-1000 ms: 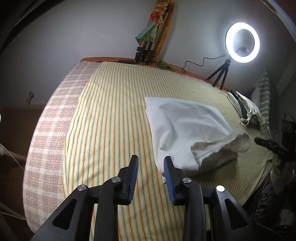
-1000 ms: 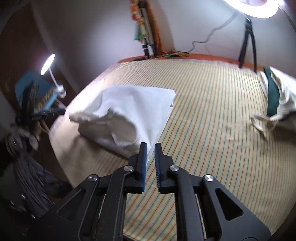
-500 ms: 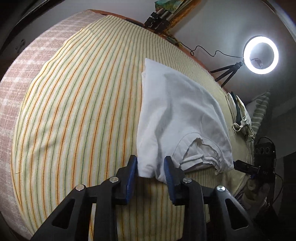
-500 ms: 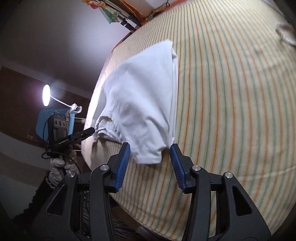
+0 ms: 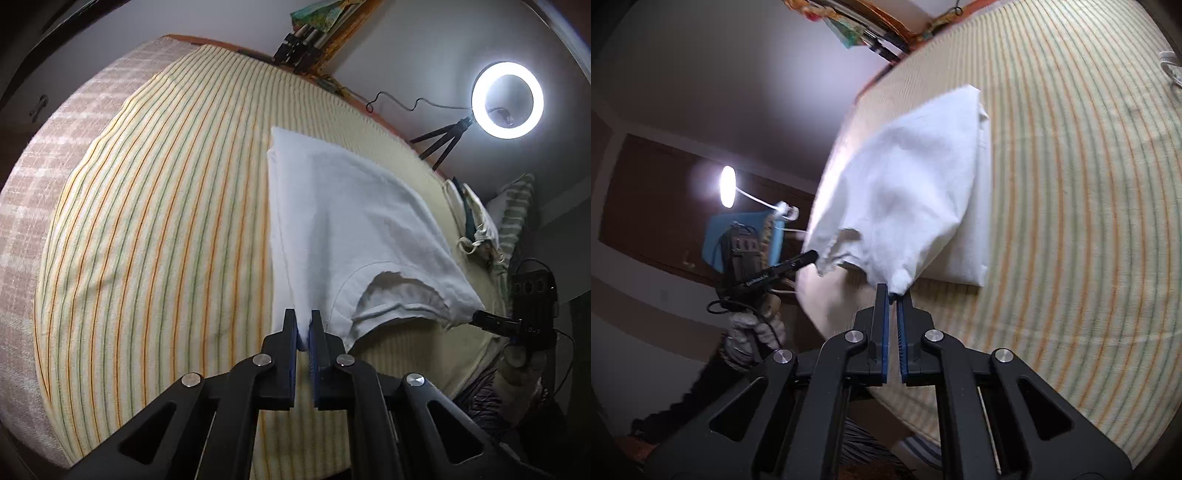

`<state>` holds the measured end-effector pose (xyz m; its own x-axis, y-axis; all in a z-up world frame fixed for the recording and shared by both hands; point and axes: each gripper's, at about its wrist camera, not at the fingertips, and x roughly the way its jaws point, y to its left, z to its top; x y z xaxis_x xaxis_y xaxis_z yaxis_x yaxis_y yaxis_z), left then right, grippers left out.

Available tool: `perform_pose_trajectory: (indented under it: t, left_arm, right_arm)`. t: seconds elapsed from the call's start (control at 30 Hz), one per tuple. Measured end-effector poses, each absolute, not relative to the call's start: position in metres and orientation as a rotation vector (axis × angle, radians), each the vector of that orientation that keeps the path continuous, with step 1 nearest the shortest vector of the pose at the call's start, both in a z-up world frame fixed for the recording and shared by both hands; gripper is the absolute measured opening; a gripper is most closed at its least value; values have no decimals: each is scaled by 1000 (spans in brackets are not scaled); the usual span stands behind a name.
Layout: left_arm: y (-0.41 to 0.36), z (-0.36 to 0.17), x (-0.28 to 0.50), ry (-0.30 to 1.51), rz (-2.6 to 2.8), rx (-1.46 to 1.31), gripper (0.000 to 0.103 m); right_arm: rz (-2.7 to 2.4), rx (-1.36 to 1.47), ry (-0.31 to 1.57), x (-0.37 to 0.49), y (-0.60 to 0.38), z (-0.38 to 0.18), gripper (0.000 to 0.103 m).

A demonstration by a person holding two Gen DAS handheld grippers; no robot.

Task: Fold small clothes

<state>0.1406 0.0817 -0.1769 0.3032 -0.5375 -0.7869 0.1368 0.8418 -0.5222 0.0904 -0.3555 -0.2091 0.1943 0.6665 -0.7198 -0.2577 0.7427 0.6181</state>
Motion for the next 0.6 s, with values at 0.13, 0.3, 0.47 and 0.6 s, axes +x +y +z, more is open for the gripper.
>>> perform_pose_trajectory:
  t: [0.13,0.3,0.47,0.6]
  left_arm:
    - [71,-184,133,1214,-446,-301,11]
    - [78,-157,130,1136,-419,-253,27]
    - [68,-130,150,1042,-426,-236,27]
    - [51,-122,181,1008,-443,-234,28]
  right_arm:
    - [602,268,1242,88,-347,-217,6]
    - [596,109,1211,82,-339,-191,6]
    - [599,122,1057,99,-337,-153,12]
    - [579,134,1020,137,-331,-149,41]
